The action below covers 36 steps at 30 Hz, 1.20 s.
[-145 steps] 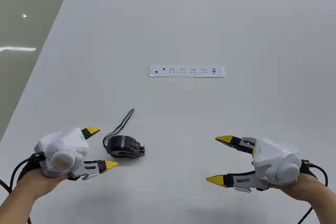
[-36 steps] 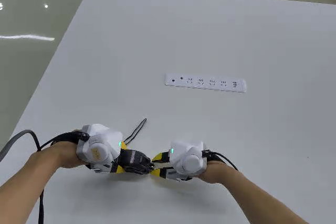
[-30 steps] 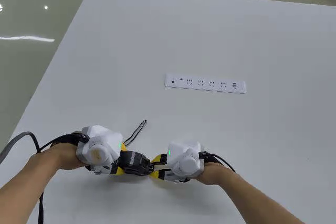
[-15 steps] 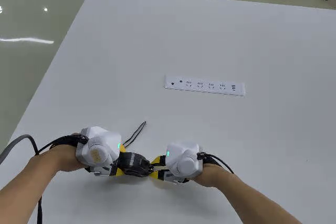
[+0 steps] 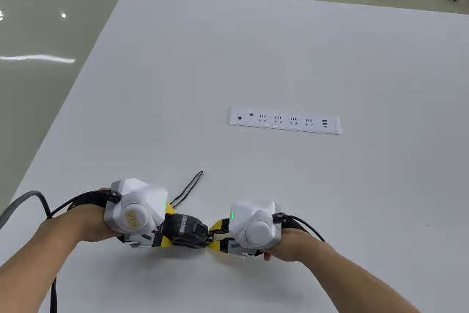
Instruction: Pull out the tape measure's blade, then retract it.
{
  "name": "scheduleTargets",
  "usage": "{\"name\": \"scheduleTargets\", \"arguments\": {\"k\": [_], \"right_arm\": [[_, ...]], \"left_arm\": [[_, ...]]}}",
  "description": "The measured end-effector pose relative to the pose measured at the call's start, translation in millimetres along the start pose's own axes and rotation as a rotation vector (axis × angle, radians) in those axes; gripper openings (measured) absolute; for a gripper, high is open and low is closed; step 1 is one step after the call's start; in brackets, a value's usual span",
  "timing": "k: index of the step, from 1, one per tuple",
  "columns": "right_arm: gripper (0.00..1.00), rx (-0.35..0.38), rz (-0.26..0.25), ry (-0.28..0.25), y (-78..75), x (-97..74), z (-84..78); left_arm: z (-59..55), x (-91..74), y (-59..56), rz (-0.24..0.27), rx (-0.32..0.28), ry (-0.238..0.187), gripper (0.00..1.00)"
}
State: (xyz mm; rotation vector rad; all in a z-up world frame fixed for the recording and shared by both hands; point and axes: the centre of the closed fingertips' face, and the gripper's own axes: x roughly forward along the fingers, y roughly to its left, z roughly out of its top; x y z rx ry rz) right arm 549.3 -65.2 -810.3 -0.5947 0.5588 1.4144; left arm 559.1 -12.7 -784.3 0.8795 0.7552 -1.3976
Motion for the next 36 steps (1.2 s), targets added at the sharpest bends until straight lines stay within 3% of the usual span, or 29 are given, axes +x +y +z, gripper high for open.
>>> {"name": "scheduleTargets", "arguments": {"k": [36], "right_arm": [[0.11,-0.009,-0.016,0.014,-2.7,-7.7,0.0]], "left_arm": [[-2.1,-3.1,-0.7,0.029,-0.029,0.011,0.26]]}}
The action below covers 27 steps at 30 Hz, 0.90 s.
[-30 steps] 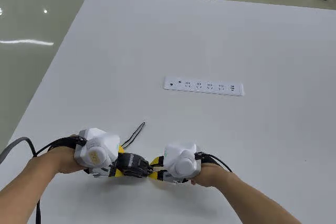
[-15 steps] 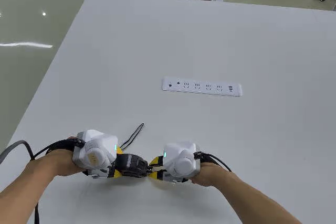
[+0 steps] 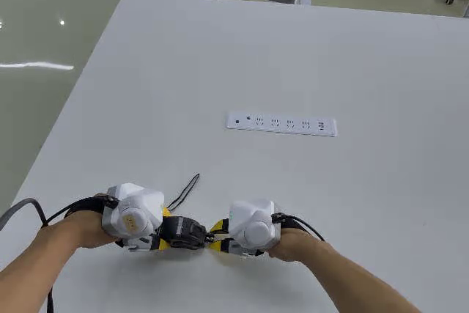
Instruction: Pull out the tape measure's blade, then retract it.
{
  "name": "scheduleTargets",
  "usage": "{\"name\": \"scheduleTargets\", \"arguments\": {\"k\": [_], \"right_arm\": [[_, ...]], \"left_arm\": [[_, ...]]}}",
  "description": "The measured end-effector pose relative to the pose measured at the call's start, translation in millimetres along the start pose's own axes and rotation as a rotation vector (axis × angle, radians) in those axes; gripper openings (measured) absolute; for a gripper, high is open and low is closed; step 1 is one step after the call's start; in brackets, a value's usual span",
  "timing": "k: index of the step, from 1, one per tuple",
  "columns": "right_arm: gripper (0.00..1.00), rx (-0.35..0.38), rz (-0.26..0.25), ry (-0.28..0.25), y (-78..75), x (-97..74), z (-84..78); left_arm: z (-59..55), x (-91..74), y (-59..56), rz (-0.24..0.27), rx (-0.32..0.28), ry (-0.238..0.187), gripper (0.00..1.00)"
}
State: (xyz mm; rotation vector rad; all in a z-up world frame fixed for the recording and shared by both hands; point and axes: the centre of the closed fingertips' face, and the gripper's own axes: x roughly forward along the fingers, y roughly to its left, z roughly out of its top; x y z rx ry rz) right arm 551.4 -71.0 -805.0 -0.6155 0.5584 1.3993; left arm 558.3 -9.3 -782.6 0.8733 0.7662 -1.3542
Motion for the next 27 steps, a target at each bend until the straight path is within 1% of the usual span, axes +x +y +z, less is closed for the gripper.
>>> {"name": "scheduleTargets", "arguments": {"k": [27], "right_arm": [[0.11,-0.010,0.004,0.016,-0.5,-5.1,-5.5]], "left_arm": [[-0.8,-0.1,1.3,-0.004,-0.006,-0.003,0.26]]}}
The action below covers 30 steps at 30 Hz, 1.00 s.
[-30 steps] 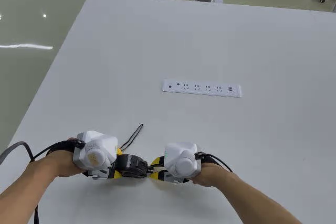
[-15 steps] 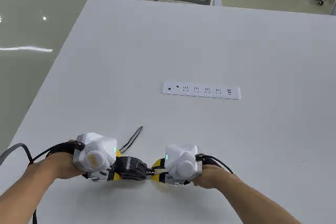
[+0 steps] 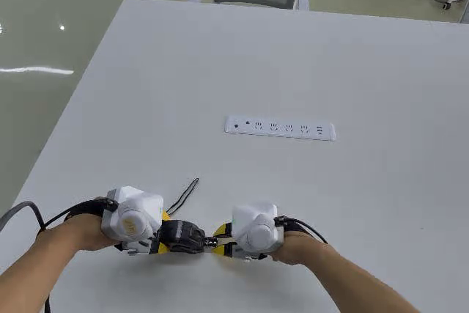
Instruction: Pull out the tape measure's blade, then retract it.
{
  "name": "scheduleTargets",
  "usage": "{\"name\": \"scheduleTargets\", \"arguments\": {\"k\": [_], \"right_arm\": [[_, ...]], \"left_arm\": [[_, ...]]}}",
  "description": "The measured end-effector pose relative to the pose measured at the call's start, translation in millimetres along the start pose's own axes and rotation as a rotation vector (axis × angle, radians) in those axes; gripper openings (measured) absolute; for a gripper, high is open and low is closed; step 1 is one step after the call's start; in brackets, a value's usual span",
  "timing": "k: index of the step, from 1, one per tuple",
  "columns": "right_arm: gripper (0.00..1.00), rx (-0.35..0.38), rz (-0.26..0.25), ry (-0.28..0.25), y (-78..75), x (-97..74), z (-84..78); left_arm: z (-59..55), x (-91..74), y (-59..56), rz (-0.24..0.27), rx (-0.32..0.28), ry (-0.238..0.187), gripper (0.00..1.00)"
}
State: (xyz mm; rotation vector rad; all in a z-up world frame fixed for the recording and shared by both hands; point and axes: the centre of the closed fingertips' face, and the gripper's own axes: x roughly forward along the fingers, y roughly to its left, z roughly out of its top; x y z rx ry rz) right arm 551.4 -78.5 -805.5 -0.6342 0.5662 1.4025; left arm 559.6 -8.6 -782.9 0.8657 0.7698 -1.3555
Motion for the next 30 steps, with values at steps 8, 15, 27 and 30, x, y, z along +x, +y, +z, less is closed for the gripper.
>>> {"name": "scheduleTargets", "arguments": {"k": [8,15,27,30], "right_arm": [[0.11,-0.002,0.000,0.007,0.1,-3.0,-2.9],[0.12,-0.001,0.001,0.012,0.5,-5.7,-5.3],[0.12,0.002,0.002,0.008,1.1,-9.9,-5.8],[0.12,0.002,0.003,0.009,1.3,-10.4,-6.8]], "left_arm": [[-0.1,-0.2,-0.1,0.000,-0.002,0.000,0.26],[0.1,-0.3,-0.5,0.001,-0.002,-0.001,0.26],[-0.8,0.1,-0.5,0.000,-0.003,-0.001,0.26],[-0.1,-0.1,-0.7,0.001,-0.003,-0.002,0.26]]}}
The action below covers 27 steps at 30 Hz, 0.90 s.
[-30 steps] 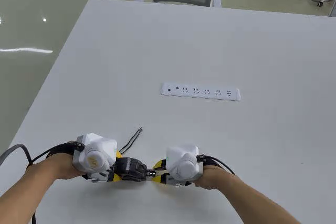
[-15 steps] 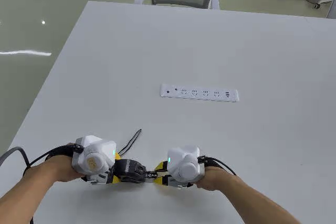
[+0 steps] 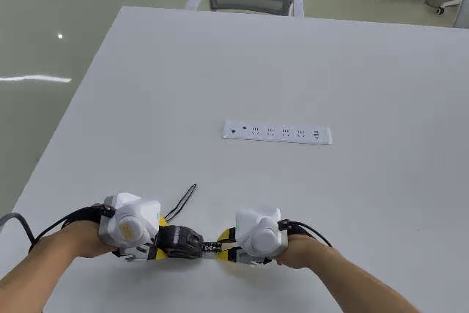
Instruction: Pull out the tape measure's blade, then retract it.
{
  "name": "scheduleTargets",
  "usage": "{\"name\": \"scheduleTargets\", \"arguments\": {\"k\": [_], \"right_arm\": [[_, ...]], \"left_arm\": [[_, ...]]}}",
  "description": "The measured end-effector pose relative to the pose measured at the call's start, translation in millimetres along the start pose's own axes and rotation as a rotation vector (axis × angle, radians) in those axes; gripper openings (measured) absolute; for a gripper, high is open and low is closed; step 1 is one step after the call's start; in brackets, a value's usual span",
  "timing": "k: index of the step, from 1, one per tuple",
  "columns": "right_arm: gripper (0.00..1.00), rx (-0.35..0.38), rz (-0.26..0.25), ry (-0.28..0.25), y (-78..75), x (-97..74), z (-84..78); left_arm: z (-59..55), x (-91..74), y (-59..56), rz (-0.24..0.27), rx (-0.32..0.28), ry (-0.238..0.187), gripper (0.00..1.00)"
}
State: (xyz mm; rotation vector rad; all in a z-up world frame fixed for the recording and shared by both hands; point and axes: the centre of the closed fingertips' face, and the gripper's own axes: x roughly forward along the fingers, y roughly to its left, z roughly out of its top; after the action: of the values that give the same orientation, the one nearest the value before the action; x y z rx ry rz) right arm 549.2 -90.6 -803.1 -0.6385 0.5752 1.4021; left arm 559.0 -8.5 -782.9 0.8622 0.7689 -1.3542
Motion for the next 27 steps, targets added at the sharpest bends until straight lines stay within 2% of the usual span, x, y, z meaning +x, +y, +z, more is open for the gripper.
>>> {"name": "scheduleTargets", "arguments": {"k": [27], "right_arm": [[0.12,0.004,0.004,-0.003,-0.4,-9.3,-8.3]], "left_arm": [[-1.9,0.7,2.0,0.001,-0.004,-0.001,0.26]]}}
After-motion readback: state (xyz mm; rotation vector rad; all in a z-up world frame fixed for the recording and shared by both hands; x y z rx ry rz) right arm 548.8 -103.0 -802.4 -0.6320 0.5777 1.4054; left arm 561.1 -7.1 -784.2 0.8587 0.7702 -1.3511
